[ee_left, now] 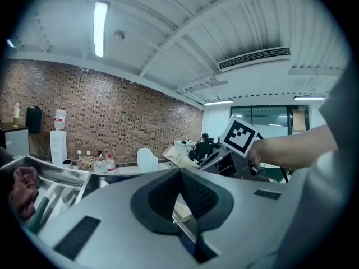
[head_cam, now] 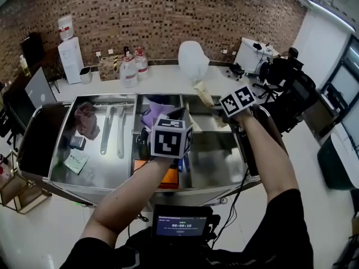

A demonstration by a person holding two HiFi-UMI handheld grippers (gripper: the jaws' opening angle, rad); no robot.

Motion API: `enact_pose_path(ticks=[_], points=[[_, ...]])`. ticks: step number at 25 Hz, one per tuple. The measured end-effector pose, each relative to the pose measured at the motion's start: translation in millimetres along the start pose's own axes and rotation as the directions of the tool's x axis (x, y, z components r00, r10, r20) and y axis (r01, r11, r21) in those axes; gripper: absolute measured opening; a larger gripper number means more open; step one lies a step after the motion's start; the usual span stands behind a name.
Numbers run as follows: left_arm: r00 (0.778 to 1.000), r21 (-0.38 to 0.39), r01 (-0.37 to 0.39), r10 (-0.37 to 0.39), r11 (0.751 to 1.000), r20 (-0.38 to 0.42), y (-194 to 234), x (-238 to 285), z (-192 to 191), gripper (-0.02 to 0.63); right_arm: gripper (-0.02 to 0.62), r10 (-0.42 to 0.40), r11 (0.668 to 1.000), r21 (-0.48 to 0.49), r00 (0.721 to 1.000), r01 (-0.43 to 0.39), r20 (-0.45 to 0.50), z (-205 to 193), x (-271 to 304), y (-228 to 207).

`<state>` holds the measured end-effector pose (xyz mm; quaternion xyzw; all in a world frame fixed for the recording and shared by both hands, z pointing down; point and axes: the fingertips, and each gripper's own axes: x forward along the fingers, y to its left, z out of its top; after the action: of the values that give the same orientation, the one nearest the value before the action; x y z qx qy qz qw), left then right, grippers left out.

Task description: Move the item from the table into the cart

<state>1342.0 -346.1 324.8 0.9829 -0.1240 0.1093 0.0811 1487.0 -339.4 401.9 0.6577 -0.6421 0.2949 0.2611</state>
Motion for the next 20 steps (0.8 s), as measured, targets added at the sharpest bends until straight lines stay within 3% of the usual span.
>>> enact_pose_path(ticks=[3, 7, 15, 20], points=[[0.998, -0.043, -0.018, 0.016, 0.999, -0.055, 1.0, 26.7, -12.5, 0.003, 0.038, 0.041, 0.998, -0.035, 0.994, -0.045, -0.097, -17.9, 23.7, -16.3], [0.995, -0.04, -0.043, 0.039, 0.998, -0.094, 6.0, 47.4, -26.9, 0.003, 0.038, 0.061, 0.997, -0.043, 0.982, -0.07, -0.178, -35.4, 52.6, -30.2], [0.992, -0.051, -0.044, 0.037, 0.998, -0.118, 14.7, 69.0, -40.7, 0.003, 0.038, 0.049, 0.995, -0.062, 0.947, -0.072, -0.319, -50.2, 91.2, -48.3], [0.991, -0.051, -0.058, 0.051, 0.997, -0.121, 21.0, 76.7, -46.4, 0.003, 0.038, 0.029, 0.999, -0.026, 0.938, -0.041, -0.347, -63.2, 107.4, -59.8]])
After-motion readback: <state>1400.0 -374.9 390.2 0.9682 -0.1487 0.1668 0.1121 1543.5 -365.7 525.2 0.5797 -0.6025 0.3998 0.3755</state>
